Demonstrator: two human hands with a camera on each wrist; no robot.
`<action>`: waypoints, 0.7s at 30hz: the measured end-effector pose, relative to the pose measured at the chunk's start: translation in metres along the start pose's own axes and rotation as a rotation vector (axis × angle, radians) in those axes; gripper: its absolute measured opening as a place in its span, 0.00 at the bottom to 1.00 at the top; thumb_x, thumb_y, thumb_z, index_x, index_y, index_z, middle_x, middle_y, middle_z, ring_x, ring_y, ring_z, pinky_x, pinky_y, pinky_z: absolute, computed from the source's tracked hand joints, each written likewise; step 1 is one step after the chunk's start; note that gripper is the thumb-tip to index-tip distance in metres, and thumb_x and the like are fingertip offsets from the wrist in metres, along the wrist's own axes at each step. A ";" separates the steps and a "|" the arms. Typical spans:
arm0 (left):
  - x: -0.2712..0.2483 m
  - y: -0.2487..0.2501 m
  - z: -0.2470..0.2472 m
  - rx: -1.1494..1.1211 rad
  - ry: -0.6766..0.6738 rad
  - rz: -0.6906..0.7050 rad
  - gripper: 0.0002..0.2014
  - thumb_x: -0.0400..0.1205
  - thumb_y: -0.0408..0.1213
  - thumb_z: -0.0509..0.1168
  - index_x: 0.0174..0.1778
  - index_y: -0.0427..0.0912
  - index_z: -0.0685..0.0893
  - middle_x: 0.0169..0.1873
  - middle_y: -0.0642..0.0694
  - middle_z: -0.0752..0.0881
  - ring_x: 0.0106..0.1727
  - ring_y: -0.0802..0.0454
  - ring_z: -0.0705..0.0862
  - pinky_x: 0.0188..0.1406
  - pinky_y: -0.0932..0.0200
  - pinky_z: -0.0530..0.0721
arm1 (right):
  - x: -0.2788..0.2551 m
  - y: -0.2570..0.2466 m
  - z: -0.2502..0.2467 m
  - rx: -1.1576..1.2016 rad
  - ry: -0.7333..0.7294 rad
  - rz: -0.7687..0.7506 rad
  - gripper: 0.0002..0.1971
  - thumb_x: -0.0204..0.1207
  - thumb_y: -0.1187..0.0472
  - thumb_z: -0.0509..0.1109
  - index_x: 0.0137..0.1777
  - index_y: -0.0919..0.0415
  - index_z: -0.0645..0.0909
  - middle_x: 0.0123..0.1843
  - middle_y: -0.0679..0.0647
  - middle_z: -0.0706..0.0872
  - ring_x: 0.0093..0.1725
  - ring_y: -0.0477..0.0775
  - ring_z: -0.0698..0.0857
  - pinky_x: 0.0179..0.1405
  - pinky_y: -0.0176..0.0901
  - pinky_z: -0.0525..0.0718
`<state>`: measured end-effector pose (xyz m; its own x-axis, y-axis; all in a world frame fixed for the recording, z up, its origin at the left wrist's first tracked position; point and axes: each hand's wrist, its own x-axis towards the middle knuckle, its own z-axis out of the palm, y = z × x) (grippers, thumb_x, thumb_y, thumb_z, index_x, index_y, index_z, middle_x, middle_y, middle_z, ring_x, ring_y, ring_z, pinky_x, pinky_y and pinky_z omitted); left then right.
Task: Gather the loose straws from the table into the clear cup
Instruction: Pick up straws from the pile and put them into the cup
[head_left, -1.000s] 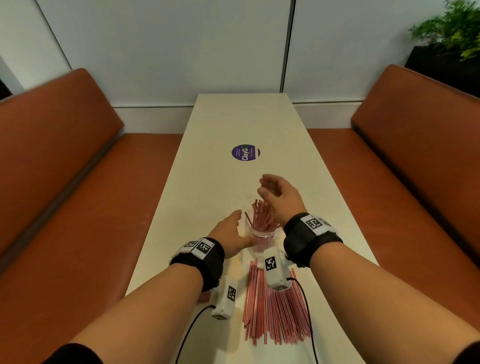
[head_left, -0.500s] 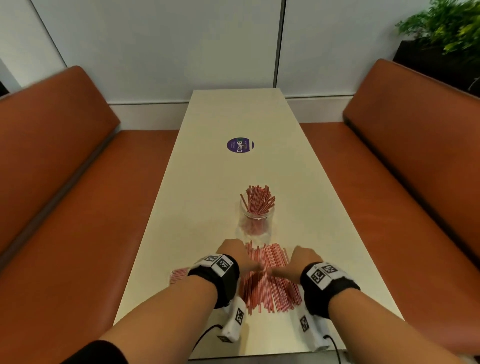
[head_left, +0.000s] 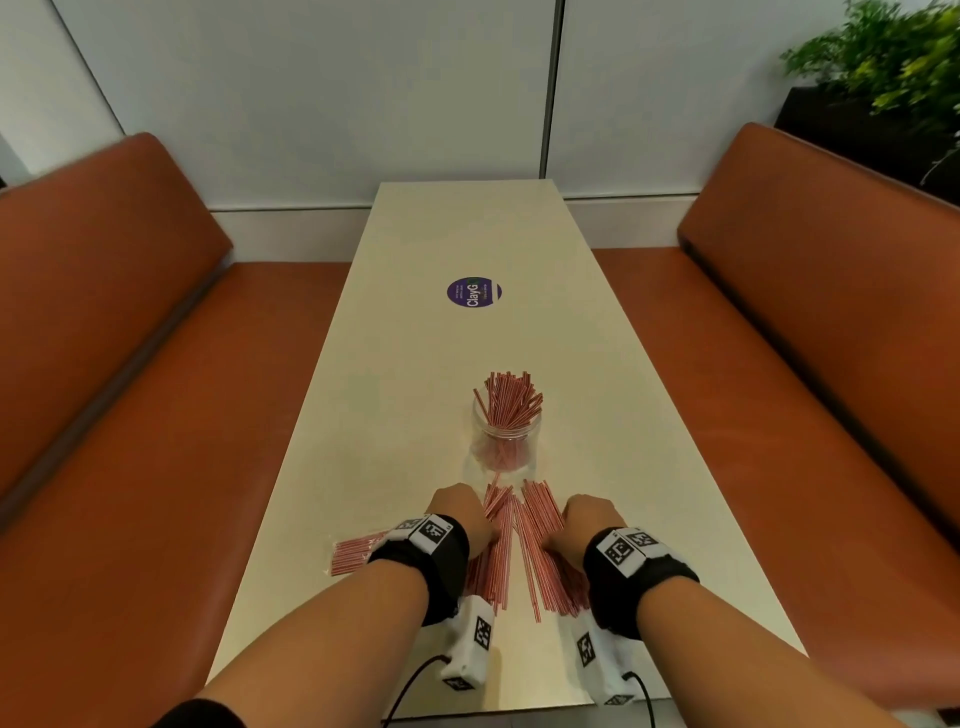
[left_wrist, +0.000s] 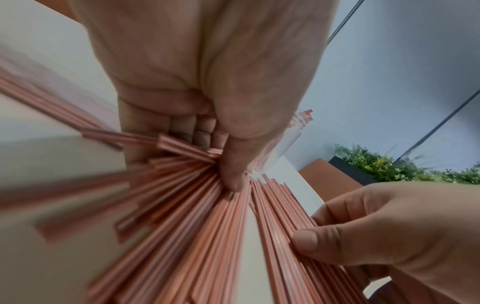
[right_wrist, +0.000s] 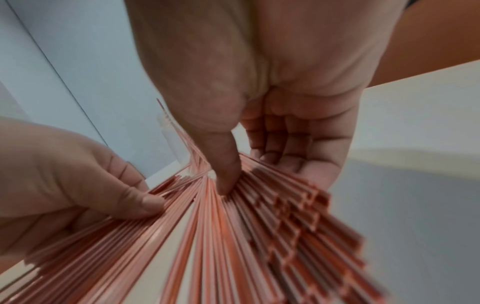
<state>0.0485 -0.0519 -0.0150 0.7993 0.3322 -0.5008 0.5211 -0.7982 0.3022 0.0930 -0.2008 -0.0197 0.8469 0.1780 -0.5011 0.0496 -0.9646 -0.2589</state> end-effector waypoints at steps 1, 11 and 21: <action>0.001 -0.001 0.001 -0.004 -0.007 0.000 0.17 0.79 0.48 0.68 0.30 0.43 0.74 0.43 0.40 0.86 0.43 0.46 0.83 0.44 0.58 0.82 | 0.001 0.001 -0.001 -0.007 -0.006 -0.003 0.12 0.72 0.51 0.73 0.42 0.59 0.77 0.41 0.53 0.81 0.39 0.54 0.80 0.24 0.36 0.70; 0.003 -0.013 -0.012 -0.439 -0.016 -0.041 0.16 0.85 0.35 0.54 0.29 0.45 0.71 0.35 0.42 0.82 0.41 0.41 0.83 0.49 0.53 0.82 | 0.004 0.006 -0.011 0.006 -0.048 0.002 0.14 0.83 0.64 0.59 0.64 0.67 0.76 0.60 0.61 0.84 0.60 0.60 0.85 0.48 0.42 0.79; 0.002 0.003 -0.059 -1.531 0.038 0.123 0.10 0.89 0.32 0.49 0.54 0.36 0.75 0.28 0.48 0.68 0.26 0.54 0.65 0.27 0.57 0.68 | 0.016 0.012 -0.037 0.618 0.189 -0.055 0.14 0.84 0.53 0.53 0.55 0.63 0.72 0.42 0.57 0.79 0.36 0.56 0.77 0.37 0.47 0.76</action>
<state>0.0690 -0.0241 0.0329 0.8536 0.3361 -0.3980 0.2330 0.4370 0.8687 0.1271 -0.2171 -0.0007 0.9332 0.1323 -0.3340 -0.1704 -0.6554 -0.7358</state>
